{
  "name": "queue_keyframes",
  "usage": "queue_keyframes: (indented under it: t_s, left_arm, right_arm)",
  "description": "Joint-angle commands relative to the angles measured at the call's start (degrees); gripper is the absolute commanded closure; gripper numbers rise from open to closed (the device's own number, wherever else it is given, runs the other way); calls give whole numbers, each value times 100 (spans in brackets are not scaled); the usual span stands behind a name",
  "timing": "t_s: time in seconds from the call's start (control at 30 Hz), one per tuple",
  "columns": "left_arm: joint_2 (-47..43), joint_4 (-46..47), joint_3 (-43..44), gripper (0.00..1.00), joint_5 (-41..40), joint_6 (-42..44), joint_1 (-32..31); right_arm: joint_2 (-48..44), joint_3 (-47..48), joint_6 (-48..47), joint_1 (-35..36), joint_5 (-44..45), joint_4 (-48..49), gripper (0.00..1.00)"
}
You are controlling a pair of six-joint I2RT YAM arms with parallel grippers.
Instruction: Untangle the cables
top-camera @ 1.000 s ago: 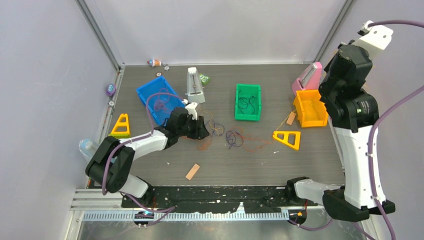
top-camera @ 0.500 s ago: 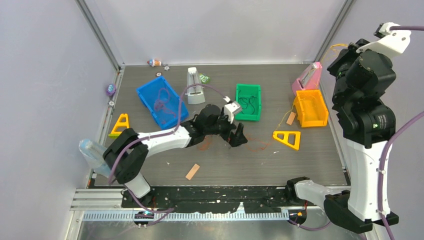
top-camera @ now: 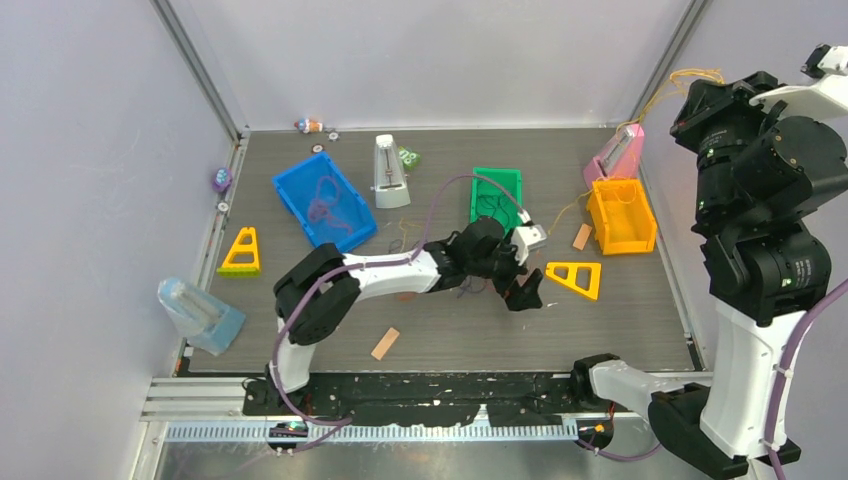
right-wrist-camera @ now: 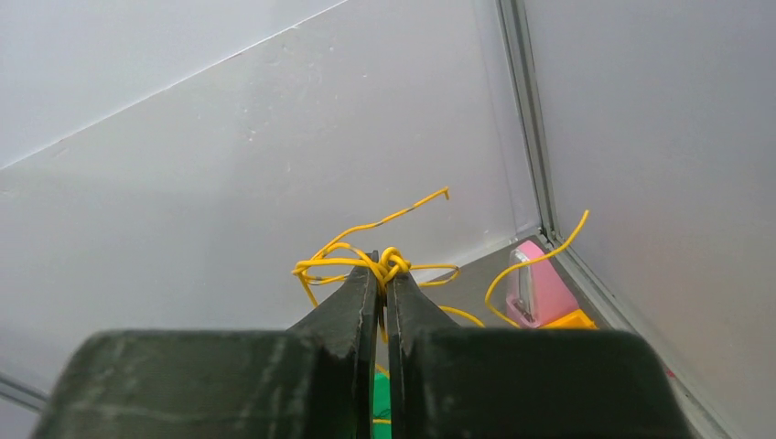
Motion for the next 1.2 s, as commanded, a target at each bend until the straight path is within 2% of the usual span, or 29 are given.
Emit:
queue_keyframes:
  t_s: [0.0, 0.03, 0.07, 0.1, 0.13, 0.17, 0.27, 0.37, 0.5, 0.6, 0.8, 1.03, 1.17]
  left_arm:
    - [466, -490, 813, 10, -436, 84, -53]
    - [570, -587, 940, 18, -513, 63, -37]
    - [639, -672, 1029, 34, -564, 37, -27]
    - [663, -728, 1067, 57, -645, -11, -4]
    - [646, -766, 1047, 86, -702, -45, 9]
    - [587, -820, 991, 99, -725, -68, 46]
    - [88, -687, 352, 100, -822, -151, 231]
    - [-644, -385, -671, 100, -851, -465, 590]
    - [-1335, -221, -1641, 100, -331, -1136, 1385]
    - [-1710, -4, -2314, 100, -233, -1272, 1715]
    - [-2208, 455, -3088, 100, -492, -1350, 2073]
    - [-2724, 291, -3457, 100, -1159, -1306, 2367]
    - [-2844, 257, -3500, 100, -1004, -1294, 2468]
  right_arm:
    - [-53, 239, 93, -30, -49, 36, 95]
    - [-55, 251, 83, -28, -9, 34, 95]
    - [-75, 266, 77, -31, 77, 35, 95]
    - [-91, 264, 64, -28, 142, 35, 95]
    - [-117, 252, 54, -26, 317, 40, 95]
    - [-138, 227, 14, -26, 442, 47, 95]
    - [-274, -100, -145, -26, 1168, 205, 95]
    - [-335, -607, -482, -26, 2014, 454, 95]
    - [-208, -957, -845, -140, 2768, 717, 95]
    - [-100, -1068, -845, -312, 2798, 836, 95]
    - [268, -999, -804, -727, 2586, 843, 95]
    - [842, -251, -704, -1383, 2209, 608, 95]
    - [1102, 179, -638, -1479, 1948, 438, 95]
